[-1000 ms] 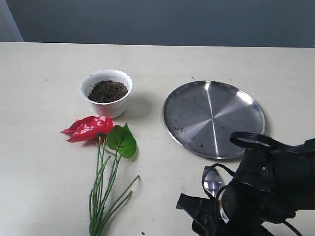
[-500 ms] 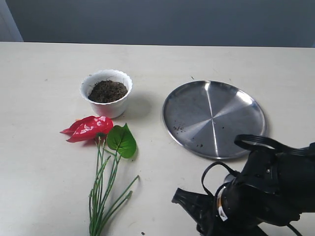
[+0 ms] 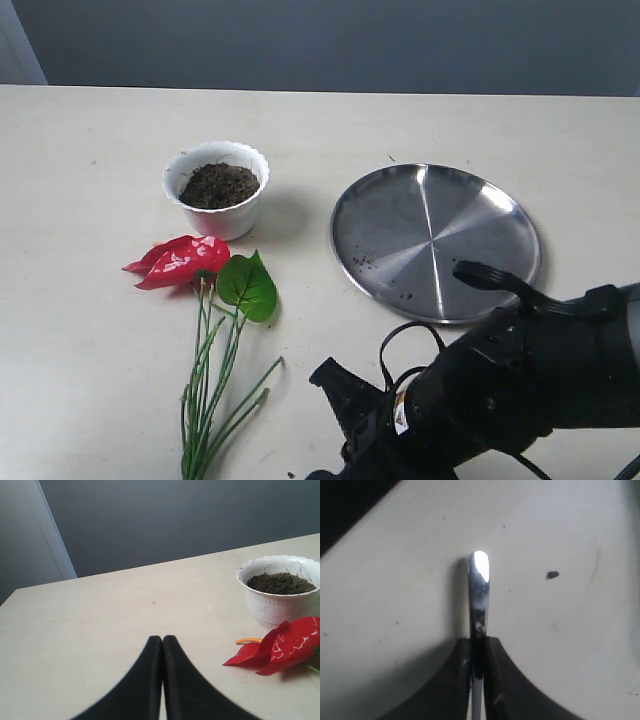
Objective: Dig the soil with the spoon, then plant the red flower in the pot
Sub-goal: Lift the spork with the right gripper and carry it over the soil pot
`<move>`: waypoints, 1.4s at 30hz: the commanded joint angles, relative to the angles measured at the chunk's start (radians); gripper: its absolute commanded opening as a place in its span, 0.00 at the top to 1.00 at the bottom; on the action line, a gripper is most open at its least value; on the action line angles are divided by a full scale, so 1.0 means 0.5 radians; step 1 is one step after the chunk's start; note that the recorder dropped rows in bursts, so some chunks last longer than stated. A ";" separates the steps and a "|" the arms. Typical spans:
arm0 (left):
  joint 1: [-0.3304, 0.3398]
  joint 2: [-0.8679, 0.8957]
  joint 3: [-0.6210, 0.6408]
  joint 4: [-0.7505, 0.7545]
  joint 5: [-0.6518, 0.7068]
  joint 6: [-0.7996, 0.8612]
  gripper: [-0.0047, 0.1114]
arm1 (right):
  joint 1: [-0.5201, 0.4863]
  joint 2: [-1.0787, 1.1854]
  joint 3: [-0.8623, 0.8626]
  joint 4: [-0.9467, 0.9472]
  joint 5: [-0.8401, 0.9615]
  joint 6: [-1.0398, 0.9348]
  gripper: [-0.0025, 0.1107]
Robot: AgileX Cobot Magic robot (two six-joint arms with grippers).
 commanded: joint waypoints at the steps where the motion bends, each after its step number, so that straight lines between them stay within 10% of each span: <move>1: -0.003 -0.008 0.004 0.002 -0.013 -0.006 0.96 | 0.010 0.005 -0.064 0.163 0.136 0.122 0.98; 15: -0.003 -0.008 0.004 -0.003 -0.017 -0.006 0.96 | 0.006 0.005 -0.144 0.163 -0.086 1.105 0.98; 42: -0.003 -0.008 0.004 -0.003 -0.017 -0.006 0.96 | -0.349 -0.412 -0.502 0.910 -0.887 1.334 0.98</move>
